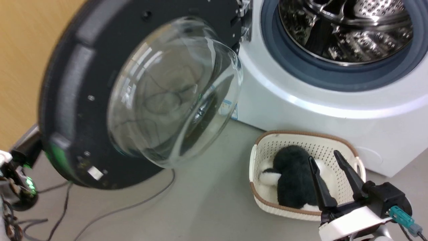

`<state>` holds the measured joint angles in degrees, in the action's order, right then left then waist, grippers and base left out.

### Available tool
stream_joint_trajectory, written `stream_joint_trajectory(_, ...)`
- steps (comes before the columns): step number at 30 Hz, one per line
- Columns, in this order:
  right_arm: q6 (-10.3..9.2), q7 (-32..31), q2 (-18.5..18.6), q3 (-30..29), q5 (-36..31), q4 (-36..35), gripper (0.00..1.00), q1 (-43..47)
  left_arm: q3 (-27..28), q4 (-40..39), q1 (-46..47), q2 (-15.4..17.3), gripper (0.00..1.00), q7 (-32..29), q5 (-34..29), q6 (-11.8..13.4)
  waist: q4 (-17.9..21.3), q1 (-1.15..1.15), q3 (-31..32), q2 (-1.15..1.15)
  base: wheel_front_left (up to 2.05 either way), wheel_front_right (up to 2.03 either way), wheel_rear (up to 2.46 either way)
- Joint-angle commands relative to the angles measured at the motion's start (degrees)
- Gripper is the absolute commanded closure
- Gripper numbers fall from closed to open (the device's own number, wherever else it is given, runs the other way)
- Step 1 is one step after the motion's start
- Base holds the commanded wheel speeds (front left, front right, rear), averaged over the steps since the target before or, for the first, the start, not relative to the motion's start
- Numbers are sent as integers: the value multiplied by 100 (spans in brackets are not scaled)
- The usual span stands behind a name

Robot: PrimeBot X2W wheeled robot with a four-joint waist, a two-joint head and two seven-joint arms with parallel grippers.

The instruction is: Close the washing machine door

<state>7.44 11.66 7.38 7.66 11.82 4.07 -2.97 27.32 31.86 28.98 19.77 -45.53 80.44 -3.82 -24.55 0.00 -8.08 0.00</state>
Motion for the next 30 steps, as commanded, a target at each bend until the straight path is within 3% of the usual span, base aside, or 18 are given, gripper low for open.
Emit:
stream_joint_trajectory(1, 5, 59, -38, -12, 40, 45, 0, 51, -86, -98, -164, -116, 100, -211, 91, -60, 30, 0, 118, 0, 0, 0, 0)
stream_joint_trajectory(7, 5, 174, -157, -104, 88, 223, 0, 165, -423, -944, -817, -423, 100, -1021, 283, -54, 126, 0, 456, 0, 0, 0, 0)
stream_joint_trajectory(16, 5, 271, -299, -365, 78, 350, 0, 365, -823, -2612, -1935, -1203, 100, -1613, 553, 537, 434, 0, 764, 0, 0, 0, 0)
stream_joint_trajectory(23, 5, 279, -337, -455, 19, 315, 0, 383, -1531, -3517, -2555, -1641, 100, -1496, 710, 905, 943, 0, 699, 0, 0, 0, 0)
stream_joint_trajectory(30, 5, 220, -333, -447, -45, 221, 0, 276, -2500, -3652, -2716, -1686, 100, -859, 1220, 895, 1708, 0, 422, 0, 0, 0, 0)
